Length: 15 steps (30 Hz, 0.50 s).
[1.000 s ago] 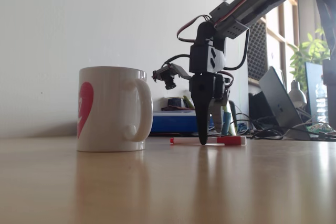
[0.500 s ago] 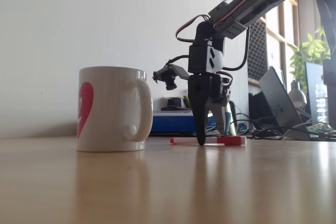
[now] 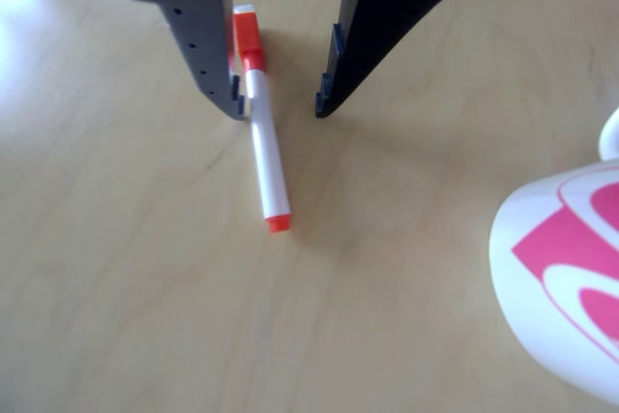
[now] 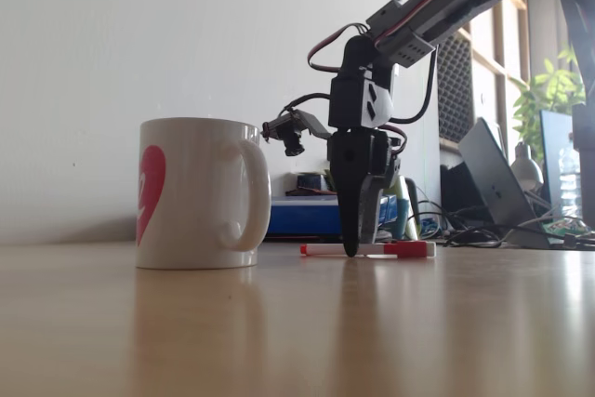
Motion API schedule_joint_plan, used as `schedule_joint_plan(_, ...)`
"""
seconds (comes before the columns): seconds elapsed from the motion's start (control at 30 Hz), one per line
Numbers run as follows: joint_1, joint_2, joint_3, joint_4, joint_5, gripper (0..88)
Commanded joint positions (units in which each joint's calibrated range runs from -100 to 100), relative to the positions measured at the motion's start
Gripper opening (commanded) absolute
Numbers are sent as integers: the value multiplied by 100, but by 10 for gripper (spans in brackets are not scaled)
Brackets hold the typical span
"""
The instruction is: Grab the pen and place it in the cup.
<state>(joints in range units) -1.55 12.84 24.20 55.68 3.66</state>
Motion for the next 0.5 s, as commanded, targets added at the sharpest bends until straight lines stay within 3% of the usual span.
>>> schedule_joint_plan(0.0, -8, -6, -125, -32, -30, 174)
schedule_joint_plan(0.2, -8, -15, -125, -32, -35, 162)
schedule_joint_plan(0.47, 9, -64, -71, -110, -88, 10)
